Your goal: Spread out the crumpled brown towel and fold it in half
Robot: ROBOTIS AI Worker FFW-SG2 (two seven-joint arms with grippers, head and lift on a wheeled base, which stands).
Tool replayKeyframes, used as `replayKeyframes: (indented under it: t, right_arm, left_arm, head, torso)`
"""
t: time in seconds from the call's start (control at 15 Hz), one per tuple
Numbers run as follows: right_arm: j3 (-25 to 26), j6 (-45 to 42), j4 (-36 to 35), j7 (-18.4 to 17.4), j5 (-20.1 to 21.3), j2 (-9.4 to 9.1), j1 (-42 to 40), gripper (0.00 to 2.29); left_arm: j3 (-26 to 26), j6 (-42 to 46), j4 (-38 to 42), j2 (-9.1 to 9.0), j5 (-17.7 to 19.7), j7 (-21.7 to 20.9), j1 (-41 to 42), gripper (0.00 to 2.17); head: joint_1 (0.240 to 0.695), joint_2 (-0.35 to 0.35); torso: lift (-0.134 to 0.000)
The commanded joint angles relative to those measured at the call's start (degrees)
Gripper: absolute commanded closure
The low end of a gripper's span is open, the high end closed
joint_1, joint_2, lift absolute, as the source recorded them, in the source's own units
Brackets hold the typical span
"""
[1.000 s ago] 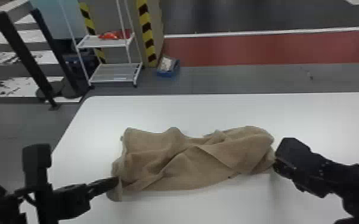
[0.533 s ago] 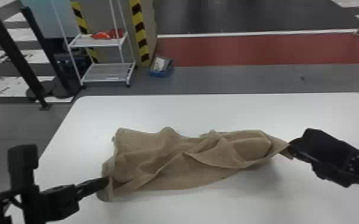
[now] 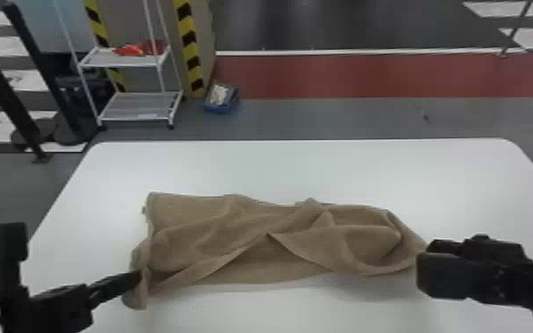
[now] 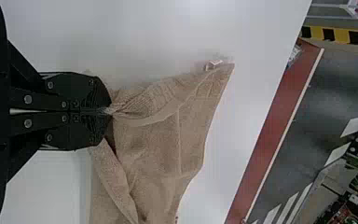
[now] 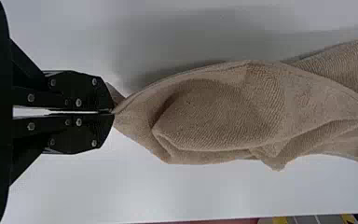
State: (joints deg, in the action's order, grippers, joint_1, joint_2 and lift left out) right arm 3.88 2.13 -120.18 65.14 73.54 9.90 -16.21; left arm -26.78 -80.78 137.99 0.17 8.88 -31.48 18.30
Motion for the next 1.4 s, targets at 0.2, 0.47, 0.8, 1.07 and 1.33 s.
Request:
replayKeyframes:
  t: [0.2, 0.47, 0.8, 1.07, 1.33]
  right_arm:
    - [-0.46, 7.67, 1.53, -3.18, -2.34, -0.15, -0.93, 0.89]
    - [0.77, 10.49, 2.5, -7.22, -5.68, -0.76, -1.9, 0.77]
    - [1.3, 12.42, 2.67, -10.3, -8.58, -3.14, -2.07, 0.66]
    - [-0.02, 15.93, 2.58, -11.0, -9.81, -4.1, -1.9, 0.66]
    - [0.07, 16.64, 3.64, -12.76, -10.25, -4.37, -1.37, 0.67]
  left_arm:
    - [0.5, 0.13, 0.0, -0.32, -0.09, 0.02, 0.15, 1.9]
    - [0.33, 0.13, -0.18, -0.32, -0.17, 0.02, 0.15, 1.9]
    - [0.59, 0.84, -0.53, -0.32, -0.26, 0.02, -0.11, 1.9]
    - [0.5, 1.01, -0.71, -0.32, -0.26, 0.02, -0.29, 1.9]
    - [0.33, 1.19, -0.88, -0.32, -0.26, -0.07, -0.29, 1.9]
  head:
    - [0.695, 0.032]
    - [0.695, 0.016]
    - [0.695, 0.003]
    - [0.695, 0.016]
    - [0.695, 0.03]
  torso:
    - [-0.125]
    - [-0.125]
    - [-0.125]
    - [-0.125]
    - [-0.125]
